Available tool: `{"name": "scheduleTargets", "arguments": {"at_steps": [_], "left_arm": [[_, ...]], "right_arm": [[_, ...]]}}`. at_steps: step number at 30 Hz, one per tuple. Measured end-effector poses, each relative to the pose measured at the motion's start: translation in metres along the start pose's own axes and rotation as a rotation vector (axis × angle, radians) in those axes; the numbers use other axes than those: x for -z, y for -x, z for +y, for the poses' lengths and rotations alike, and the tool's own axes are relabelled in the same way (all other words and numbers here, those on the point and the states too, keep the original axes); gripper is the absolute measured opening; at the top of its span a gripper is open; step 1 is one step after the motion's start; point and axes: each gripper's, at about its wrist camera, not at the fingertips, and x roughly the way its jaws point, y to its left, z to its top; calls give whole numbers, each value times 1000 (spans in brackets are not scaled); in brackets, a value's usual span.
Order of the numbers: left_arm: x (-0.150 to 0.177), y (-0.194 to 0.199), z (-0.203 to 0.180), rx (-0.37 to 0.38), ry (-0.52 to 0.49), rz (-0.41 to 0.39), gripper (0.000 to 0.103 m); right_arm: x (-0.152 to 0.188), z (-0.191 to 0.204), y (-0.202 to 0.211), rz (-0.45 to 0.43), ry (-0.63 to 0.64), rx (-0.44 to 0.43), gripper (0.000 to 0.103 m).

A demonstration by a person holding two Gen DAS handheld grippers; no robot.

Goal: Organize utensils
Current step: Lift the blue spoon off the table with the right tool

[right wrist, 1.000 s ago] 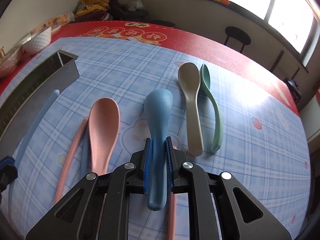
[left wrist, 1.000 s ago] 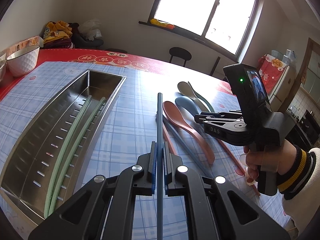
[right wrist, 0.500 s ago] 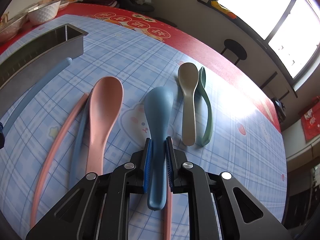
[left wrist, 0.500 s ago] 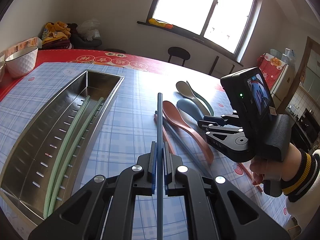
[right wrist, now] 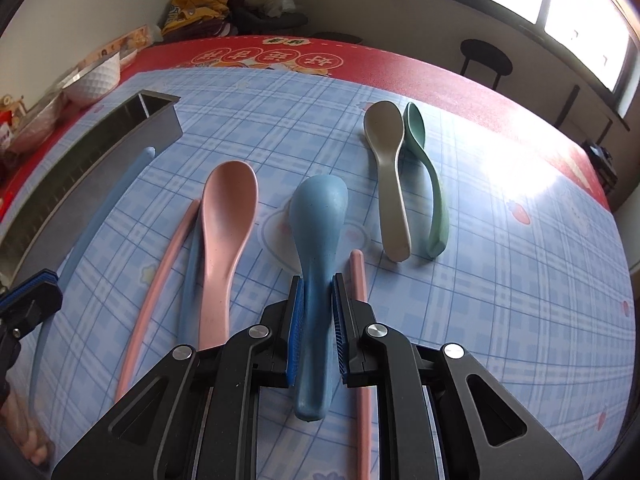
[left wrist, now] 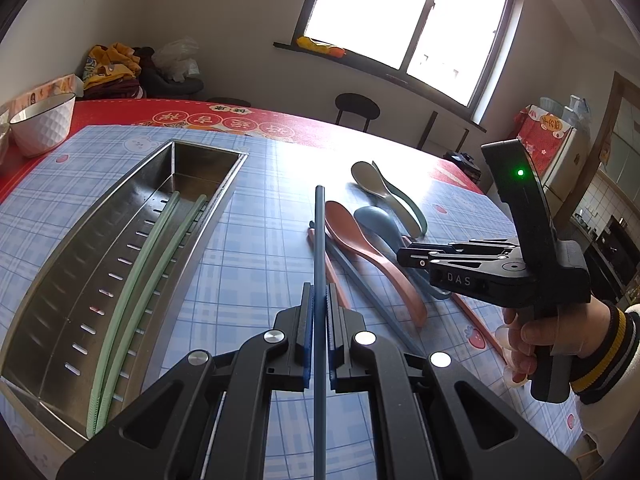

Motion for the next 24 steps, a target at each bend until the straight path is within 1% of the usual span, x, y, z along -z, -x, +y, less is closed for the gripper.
{"name": "scheduleTargets", "arguments": {"at_steps": [3, 6, 16, 24], "left_arm": [[0, 0, 0, 0, 0, 0, 6], [0, 0, 0, -1, -1, 0, 6], [0, 0, -2, -3, -8, -3, 6], [0, 1, -1, -3, 3, -6, 6]], "right_arm": [[3, -10, 0, 5, -68, -70, 15], [5, -13, -1, 0, -84, -84, 15], [7, -7, 0, -7, -50, -43, 15], [3, -8, -4, -30, -62, -32, 15]]}}
